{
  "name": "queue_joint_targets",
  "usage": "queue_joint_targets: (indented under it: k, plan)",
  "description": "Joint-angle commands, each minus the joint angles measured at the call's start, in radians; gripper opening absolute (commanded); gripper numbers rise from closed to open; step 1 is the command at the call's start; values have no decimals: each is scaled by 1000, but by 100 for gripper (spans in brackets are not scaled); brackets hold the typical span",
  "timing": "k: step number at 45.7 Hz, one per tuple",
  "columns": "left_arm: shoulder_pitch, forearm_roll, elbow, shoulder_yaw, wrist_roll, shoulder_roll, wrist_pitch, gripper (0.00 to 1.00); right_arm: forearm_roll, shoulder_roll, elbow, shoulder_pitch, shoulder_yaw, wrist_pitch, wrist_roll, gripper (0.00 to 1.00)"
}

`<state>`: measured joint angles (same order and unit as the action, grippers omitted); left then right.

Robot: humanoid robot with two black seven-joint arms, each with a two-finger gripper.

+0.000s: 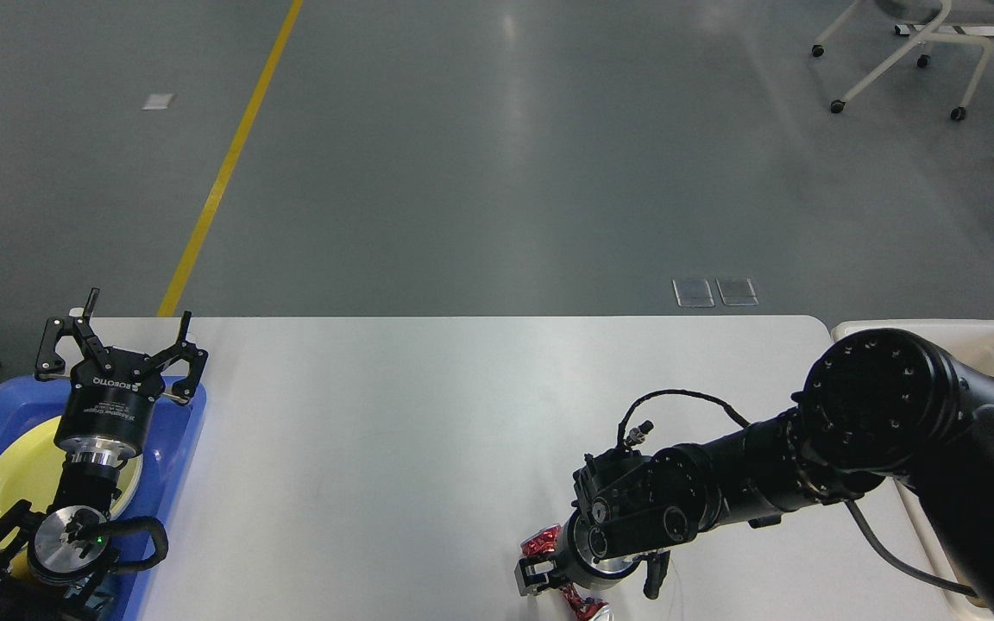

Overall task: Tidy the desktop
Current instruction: 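Lower the right gripper onto the red foil wrapper and close, then lift the red wrapper and carry it over the white bin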

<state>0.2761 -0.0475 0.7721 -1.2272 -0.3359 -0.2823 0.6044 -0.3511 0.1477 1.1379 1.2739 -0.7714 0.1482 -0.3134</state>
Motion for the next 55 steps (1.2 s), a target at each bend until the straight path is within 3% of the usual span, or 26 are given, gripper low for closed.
queue_joint_targets:
  k: [1, 6, 8, 38, 47, 55]
  plan:
    - [0, 0, -1, 0, 0, 0, 0, 96, 11, 0, 3, 1, -5, 5, 0, 27]
    - [0, 0, -1, 0, 0, 0, 0, 96, 17, -2, 3, 1, -5, 8, 0, 4]
    - [0, 0, -1, 0, 0, 0, 0, 96, 17, -2, 3, 1, -5, 8, 0, 0]
    - [0, 0, -1, 0, 0, 0, 0, 96, 26, -45, 40, 53, -6, 40, 0, 0]
    - [0, -2, -1, 0, 0, 0, 0, 96, 179, -138, 140, 222, -28, 129, 7, 0]
    - [0, 0, -1, 0, 0, 0, 0, 96, 230, -244, 276, 491, -111, 200, 10, 0]
